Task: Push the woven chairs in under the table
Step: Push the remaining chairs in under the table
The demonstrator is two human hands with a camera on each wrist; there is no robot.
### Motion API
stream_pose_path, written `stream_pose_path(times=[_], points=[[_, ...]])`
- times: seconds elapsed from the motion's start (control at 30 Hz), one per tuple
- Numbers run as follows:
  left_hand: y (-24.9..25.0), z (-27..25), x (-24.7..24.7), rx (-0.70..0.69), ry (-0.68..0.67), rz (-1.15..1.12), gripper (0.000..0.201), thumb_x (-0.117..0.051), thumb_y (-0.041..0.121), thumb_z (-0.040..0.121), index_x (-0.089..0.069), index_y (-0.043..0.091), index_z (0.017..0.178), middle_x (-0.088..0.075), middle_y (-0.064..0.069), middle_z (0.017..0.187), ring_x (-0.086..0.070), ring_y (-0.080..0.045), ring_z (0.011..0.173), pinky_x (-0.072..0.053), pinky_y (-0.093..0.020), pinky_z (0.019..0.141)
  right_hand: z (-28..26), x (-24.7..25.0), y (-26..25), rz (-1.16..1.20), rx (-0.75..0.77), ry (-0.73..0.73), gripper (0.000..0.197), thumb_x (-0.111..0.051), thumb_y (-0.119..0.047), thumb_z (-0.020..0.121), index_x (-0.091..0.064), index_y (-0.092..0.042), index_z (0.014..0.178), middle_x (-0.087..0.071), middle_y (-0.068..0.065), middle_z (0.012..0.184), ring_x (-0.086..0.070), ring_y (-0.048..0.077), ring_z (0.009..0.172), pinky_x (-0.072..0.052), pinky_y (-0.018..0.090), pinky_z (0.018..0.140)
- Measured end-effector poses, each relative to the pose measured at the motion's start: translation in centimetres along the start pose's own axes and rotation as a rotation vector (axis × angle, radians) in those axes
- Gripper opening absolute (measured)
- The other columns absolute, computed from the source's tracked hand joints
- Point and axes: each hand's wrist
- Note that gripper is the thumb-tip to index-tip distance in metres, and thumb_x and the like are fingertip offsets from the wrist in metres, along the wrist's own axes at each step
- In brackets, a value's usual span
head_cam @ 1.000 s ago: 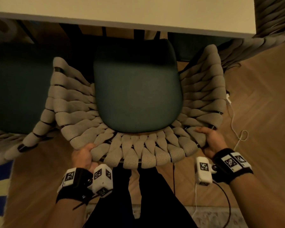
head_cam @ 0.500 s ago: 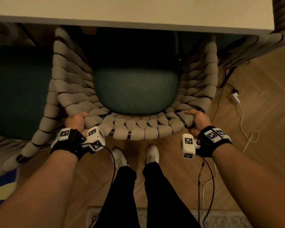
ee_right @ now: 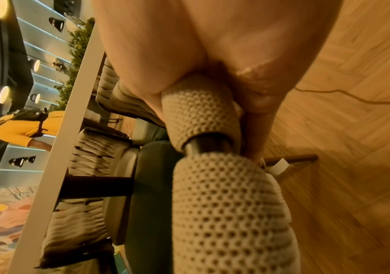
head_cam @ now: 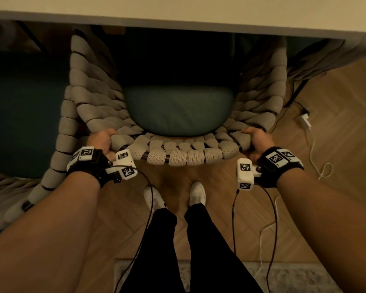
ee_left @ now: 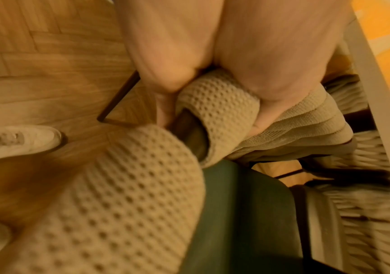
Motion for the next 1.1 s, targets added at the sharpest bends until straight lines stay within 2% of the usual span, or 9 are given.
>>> stream_pose_path(times=[0.13, 0.23, 0.37, 0.5, 0.63, 0.77, 0.87, 0.97, 1.1], points=[[-0.7, -2.4, 1.1, 0.021, -0.054, -0.173, 0.03, -0.061, 0.027, 0.095, -0.055, 0.021, 0.123, -0.065, -0.007, 0.11, -0.066, -0.025, 0.092, -0.059, -0.044, 0.068, -1.8, 1.4, 0.0, -0.059, 0.068, 0.021, 0.038, -0.064, -0.036, 0.091, -0.057, -0.019, 0.124, -0.069, 0.007, 0.114, -0.068, 0.028, 0.101, -0.059, 0.043, 0.079], [-1.7, -3.7, 2.1, 0.033, -0.116, -0.182, 0.03, -0.05, 0.028, 0.101, -0.053, 0.018, 0.129, -0.064, -0.009, 0.121, -0.066, -0.031, 0.101, -0.056, -0.05, 0.081, -3.0, 2.1, 0.7, -0.077, 0.096, 0.009, 0.025, -0.053, -0.03, 0.099, -0.056, -0.018, 0.121, -0.068, 0.006, 0.114, -0.069, 0.028, 0.1, -0.059, 0.04, 0.078], [-1.5, -3.9, 1.4, 0.008, -0.039, -0.173, 0.041, -0.045, 0.021, 0.103, -0.044, 0.012, 0.142, -0.063, -0.015, 0.124, -0.069, -0.034, 0.097, -0.058, -0.052, 0.08, -3.0, 1.5, 0.4, -0.036, 0.105, 0.07, 0.019, -0.051, -0.016, 0.099, -0.058, -0.015, 0.118, -0.065, 0.012, 0.119, -0.067, 0.031, 0.1, -0.059, 0.043, 0.074], [-1.1, -3.6, 1.1, 0.015, -0.015, -0.16, 0.038, -0.046, 0.021, 0.102, -0.048, 0.01, 0.138, -0.066, -0.017, 0.119, -0.07, -0.035, 0.096, -0.058, -0.052, 0.081, -3.0, 0.8, -1.0, -0.033, 0.043, 0.131, 0.025, -0.056, -0.009, 0.096, -0.056, -0.006, 0.121, -0.063, 0.013, 0.101, -0.063, 0.039, 0.103, -0.055, 0.056, 0.087], [-1.4, -3.4, 1.6, 0.008, -0.021, -0.1, 0.035, -0.051, 0.027, 0.1, -0.054, 0.013, 0.132, -0.066, -0.013, 0.116, -0.068, -0.034, 0.101, -0.056, -0.053, 0.087, -3.9, 1.1, -0.7, -0.12, 0.088, 0.113, 0.02, -0.058, -0.015, 0.096, -0.059, -0.008, 0.114, -0.066, 0.011, 0.104, -0.068, 0.035, 0.096, -0.058, 0.049, 0.082], [-1.9, -3.9, 2.1, -0.353, 0.231, 0.788, 0.053, -0.06, 0.041, 0.091, -0.052, 0.007, 0.131, -0.042, -0.015, 0.144, -0.044, -0.038, 0.129, -0.041, -0.049, 0.105, -5.6, 2.9, -1.2, -0.881, 0.355, 0.201, 0.035, -0.065, -0.047, 0.087, -0.06, -0.015, 0.101, -0.066, 0.005, 0.096, -0.067, 0.022, 0.081, -0.058, 0.041, 0.076], [-3.8, -6.7, 1.5, -0.762, 0.16, 1.155, 0.066, -0.064, 0.042, 0.088, -0.035, 0.02, 0.144, -0.017, -0.016, 0.157, -0.016, -0.04, 0.144, -0.024, -0.053, 0.114, -7.8, 3.2, -0.9, -1.488, 0.711, 0.233, 0.042, -0.06, -0.055, 0.086, -0.051, -0.022, 0.111, -0.055, 0.002, 0.111, -0.056, 0.02, 0.088, -0.047, 0.034, 0.07], [-5.7, -7.1, 0.5, -0.771, -0.07, 1.417, 0.061, -0.052, 0.049, 0.093, -0.027, 0.037, 0.148, -0.005, -0.013, 0.162, 0.011, -0.048, 0.145, -0.018, -0.059, 0.116, -8.6, 1.4, 0.8, -1.744, 0.819, 0.006, 0.054, -0.057, -0.061, 0.085, -0.045, -0.03, 0.128, -0.052, -0.002, 0.13, -0.059, 0.023, 0.104, -0.054, 0.038, 0.077], [-5.3, -6.6, -1.0, -0.759, -0.053, 1.542, 0.05, -0.044, 0.043, 0.099, -0.036, 0.035, 0.147, -0.016, -0.016, 0.161, 0.016, -0.056, 0.14, -0.004, -0.065, 0.115, -7.5, -0.7, 2.4, -1.828, 0.807, -0.127, 0.044, -0.055, -0.057, 0.088, -0.051, -0.029, 0.122, -0.058, -0.001, 0.119, -0.059, 0.025, 0.101, -0.052, 0.039, 0.075]])
Point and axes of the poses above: each hand's wrist, its own z-axis towards the middle knuckle, its own x-axis out of the back of the hand, y = z × x
